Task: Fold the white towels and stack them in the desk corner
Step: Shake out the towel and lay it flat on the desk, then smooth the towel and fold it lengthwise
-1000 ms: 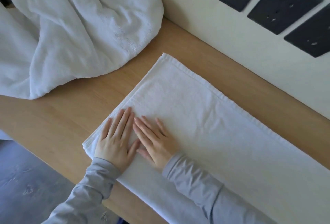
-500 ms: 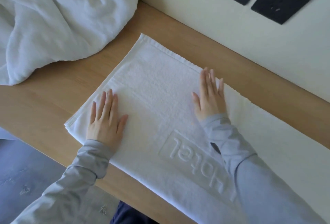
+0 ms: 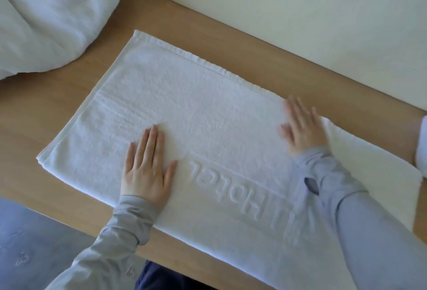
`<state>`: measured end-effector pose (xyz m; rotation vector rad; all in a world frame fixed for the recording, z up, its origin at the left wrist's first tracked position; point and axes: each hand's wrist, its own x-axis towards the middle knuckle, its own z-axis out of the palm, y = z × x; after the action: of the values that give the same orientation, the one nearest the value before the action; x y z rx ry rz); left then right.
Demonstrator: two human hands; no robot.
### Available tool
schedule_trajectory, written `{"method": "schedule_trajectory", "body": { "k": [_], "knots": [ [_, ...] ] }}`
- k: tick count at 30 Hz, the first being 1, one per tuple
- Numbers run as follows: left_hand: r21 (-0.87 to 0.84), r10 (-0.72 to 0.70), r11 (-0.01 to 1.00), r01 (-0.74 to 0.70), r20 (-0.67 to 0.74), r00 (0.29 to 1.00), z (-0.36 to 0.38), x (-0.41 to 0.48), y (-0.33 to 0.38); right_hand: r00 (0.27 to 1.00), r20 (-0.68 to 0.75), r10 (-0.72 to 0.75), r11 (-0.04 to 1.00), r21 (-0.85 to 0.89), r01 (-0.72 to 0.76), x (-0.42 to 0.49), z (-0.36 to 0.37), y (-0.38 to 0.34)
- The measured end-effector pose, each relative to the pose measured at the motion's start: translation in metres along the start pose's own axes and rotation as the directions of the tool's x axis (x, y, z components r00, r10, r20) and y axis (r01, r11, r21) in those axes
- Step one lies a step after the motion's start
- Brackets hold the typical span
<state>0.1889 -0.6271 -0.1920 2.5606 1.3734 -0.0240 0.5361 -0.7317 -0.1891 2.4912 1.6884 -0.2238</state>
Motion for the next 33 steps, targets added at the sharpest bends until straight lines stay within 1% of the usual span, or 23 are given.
{"method": "schedule_trajectory", "body": {
  "k": [2,3,4,5,7,9,11,13,15,16,17,18,20,21,23,24,26,27,29,31,33],
  "knots": [
    [0.011,-0.001,1.000,0.001,-0.006,1.000,-0.001,0.000,0.001,0.984,0.046,0.170,0.985,0.023,-0.172,0.004,-0.003,0.024],
    [0.018,-0.005,1.000,0.005,-0.008,1.000,-0.002,0.000,0.002,0.973,0.044,0.225,0.974,0.020,-0.226,0.005,-0.006,0.022],
    [0.022,-0.015,1.000,0.015,-0.007,1.000,-0.003,0.000,0.004,0.970,0.008,0.243,0.970,0.024,-0.243,0.004,-0.009,0.014],
    [0.016,-0.029,0.999,0.029,-0.004,1.000,-0.004,-0.001,0.007,0.972,-0.042,0.230,0.972,0.051,-0.228,-0.001,-0.012,-0.001],
    [-0.026,-0.027,0.999,0.026,-0.014,1.000,-0.006,-0.002,0.022,0.980,-0.141,0.137,0.982,0.145,-0.117,-0.019,-0.017,-0.042],
    [-0.066,0.067,0.995,-0.068,-0.024,0.997,-0.005,-0.003,0.054,0.977,-0.211,-0.013,0.979,0.197,0.056,-0.047,-0.013,-0.089],
    [-0.102,0.172,0.980,-0.173,-0.015,0.985,0.002,-0.008,0.088,0.965,-0.207,-0.158,0.964,0.179,0.196,-0.078,-0.002,-0.123],
    [-0.092,0.225,0.971,-0.222,0.022,0.974,0.009,-0.011,0.107,0.958,-0.154,-0.243,0.957,0.122,0.262,-0.100,0.008,-0.122],
    [-0.039,0.242,0.970,-0.241,0.041,0.969,0.016,-0.012,0.108,0.952,-0.101,-0.288,0.948,0.109,0.298,-0.107,0.017,-0.087],
    [-0.019,0.242,0.970,-0.241,0.037,0.970,0.018,-0.012,0.106,0.956,-0.076,-0.284,0.951,0.107,0.291,-0.108,0.019,-0.062],
    [-0.008,0.238,0.971,-0.238,0.031,0.971,0.020,-0.012,0.105,0.966,-0.059,-0.250,0.963,0.087,0.255,-0.108,0.020,-0.034],
    [-0.001,0.232,0.973,-0.232,0.030,0.972,0.022,-0.011,0.105,0.982,-0.045,-0.185,0.980,0.062,0.188,-0.108,0.021,-0.003],
    [0.008,0.219,0.976,-0.219,0.035,0.975,0.024,-0.011,0.107,1.000,-0.008,0.017,0.998,0.061,-0.016,-0.109,0.023,0.060],
    [0.013,0.214,0.977,-0.215,0.036,0.976,0.024,-0.011,0.108,0.991,0.004,0.135,0.987,0.083,-0.135,-0.111,0.023,0.089],
    [0.023,0.209,0.977,-0.210,0.032,0.977,0.025,-0.011,0.109,0.939,0.041,0.342,0.929,0.134,-0.345,-0.116,0.023,0.134],
    [0.027,0.207,0.978,-0.208,0.028,0.978,0.024,-0.011,0.108,0.905,0.058,0.422,0.894,0.138,-0.426,-0.117,0.022,0.145],
    [0.033,0.204,0.978,-0.205,0.017,0.979,0.024,-0.011,0.108,0.855,0.051,0.516,0.848,0.112,-0.518,-0.116,0.021,0.144],
    [0.036,0.205,0.978,-0.205,0.017,0.979,0.025,-0.011,0.108,0.848,0.022,0.530,0.840,0.120,-0.529,-0.114,0.018,0.132],
    [0.036,0.203,0.978,-0.204,0.015,0.979,0.025,-0.011,0.110,0.867,-0.069,0.494,0.857,0.206,-0.472,-0.110,0.009,0.087],
    [0.031,0.204,0.978,-0.204,0.006,0.979,0.026,-0.012,0.111,0.907,-0.145,0.396,0.895,0.284,-0.345,-0.112,0.002,0.024],
    [0.030,0.201,0.979,-0.201,-0.001,0.980,0.026,-0.012,0.111,0.954,-0.187,0.235,0.934,0.315,-0.168,-0.123,0.003,-0.046]
  ]
}}
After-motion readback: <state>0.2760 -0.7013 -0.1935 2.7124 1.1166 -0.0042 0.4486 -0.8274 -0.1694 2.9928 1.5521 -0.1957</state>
